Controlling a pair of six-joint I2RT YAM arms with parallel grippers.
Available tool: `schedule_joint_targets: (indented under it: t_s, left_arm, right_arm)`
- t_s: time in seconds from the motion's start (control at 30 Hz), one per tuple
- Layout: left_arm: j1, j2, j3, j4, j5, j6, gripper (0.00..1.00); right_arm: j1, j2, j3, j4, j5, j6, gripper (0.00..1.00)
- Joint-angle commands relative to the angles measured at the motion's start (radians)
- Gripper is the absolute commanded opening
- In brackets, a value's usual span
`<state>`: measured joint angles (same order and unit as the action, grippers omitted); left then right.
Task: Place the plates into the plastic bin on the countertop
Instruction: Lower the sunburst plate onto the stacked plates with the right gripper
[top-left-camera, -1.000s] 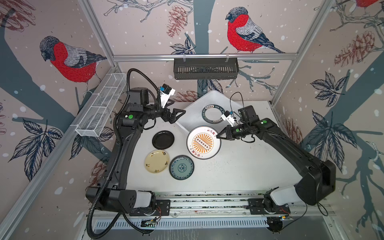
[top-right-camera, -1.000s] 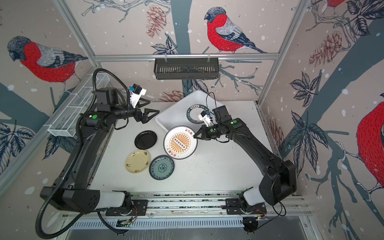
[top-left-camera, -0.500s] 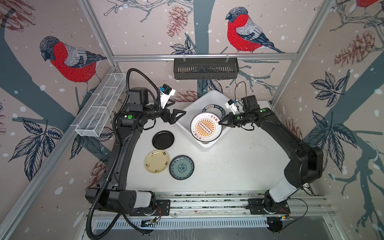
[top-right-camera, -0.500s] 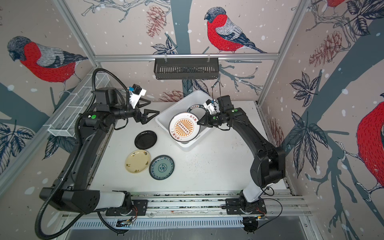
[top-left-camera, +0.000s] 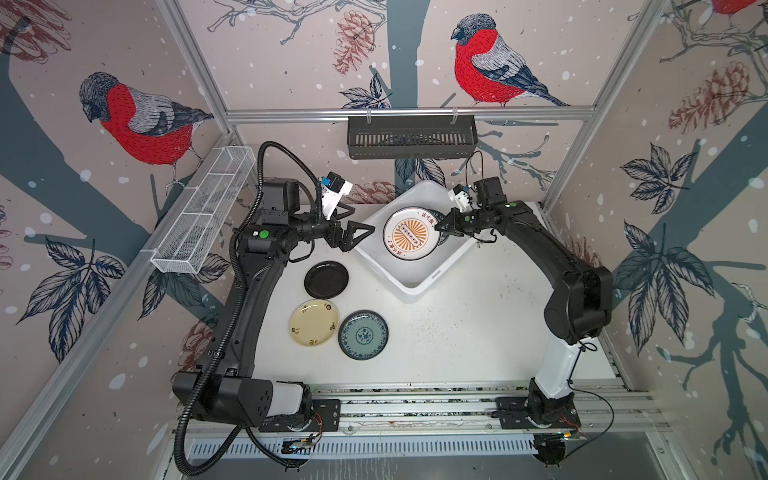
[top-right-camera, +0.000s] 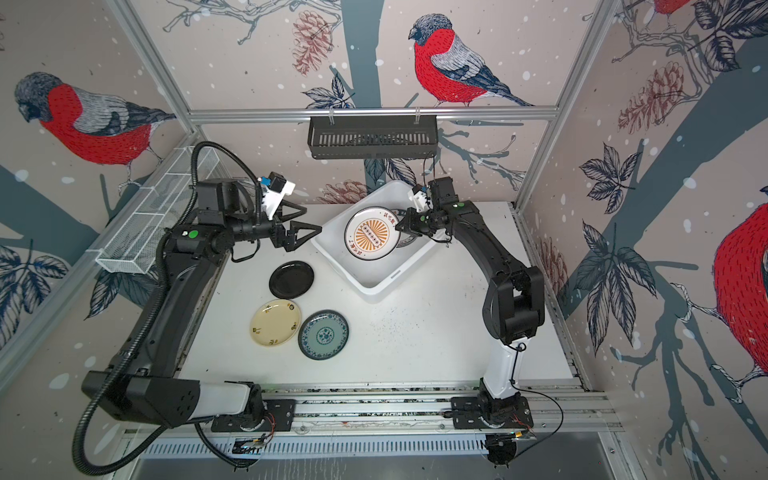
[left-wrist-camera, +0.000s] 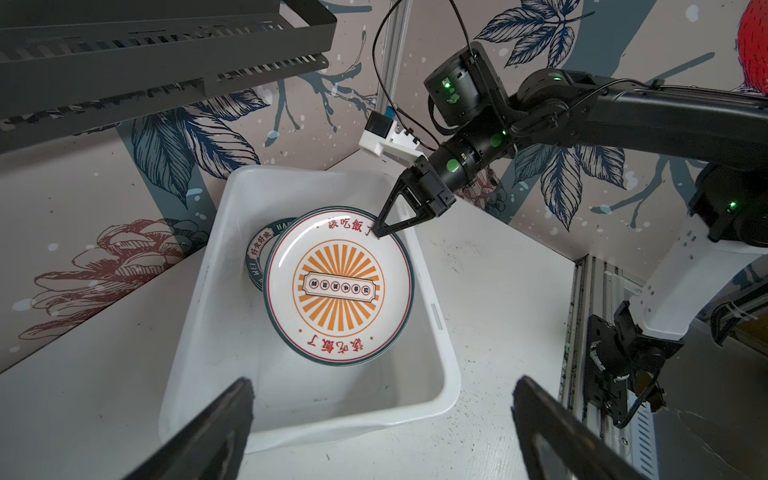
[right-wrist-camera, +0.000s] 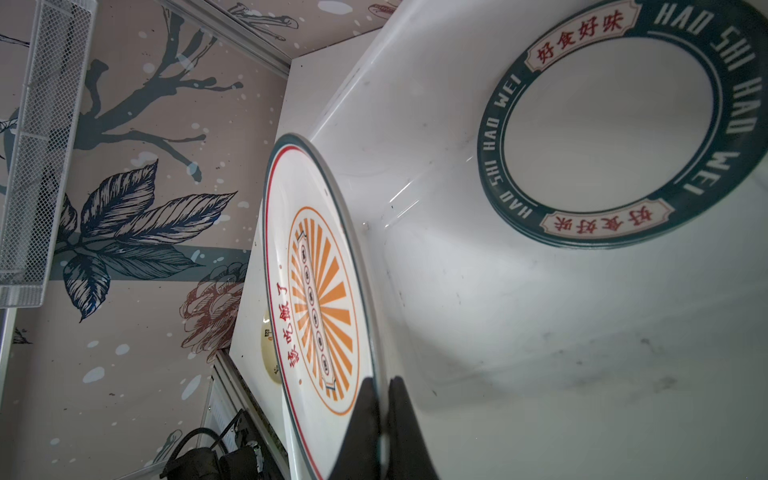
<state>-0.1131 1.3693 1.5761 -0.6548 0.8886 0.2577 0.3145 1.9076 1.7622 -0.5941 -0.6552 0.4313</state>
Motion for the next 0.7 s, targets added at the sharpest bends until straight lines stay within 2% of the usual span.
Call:
schedule_joint_targets:
  t_s: [0.0,0.17,0.43,0.67]
  left_arm:
    - [0.001,0.011,0.007,0.035,0.032,-0.011,0.96]
    - [0.001,0.029,0.011,0.035,0.036,-0.014,0.96]
    - [0.001,0.037,-0.009,0.040,0.036,-0.015,0.96]
    - [0.001,0.042,-0.009,0.039,0.032,-0.015,0.96]
  right_arm:
    - [-0.016,0.032,0.030,0.061,0.021,0.027,0.01]
    - [-0.047,0.078,0.066,0.069,0.062,0.037,0.01]
    - [-0.071,0.140,0.116,0.073,0.214,0.051,0.01]
    - [-0.080,0.206,0.135,0.130,0.273,0.093,0.01]
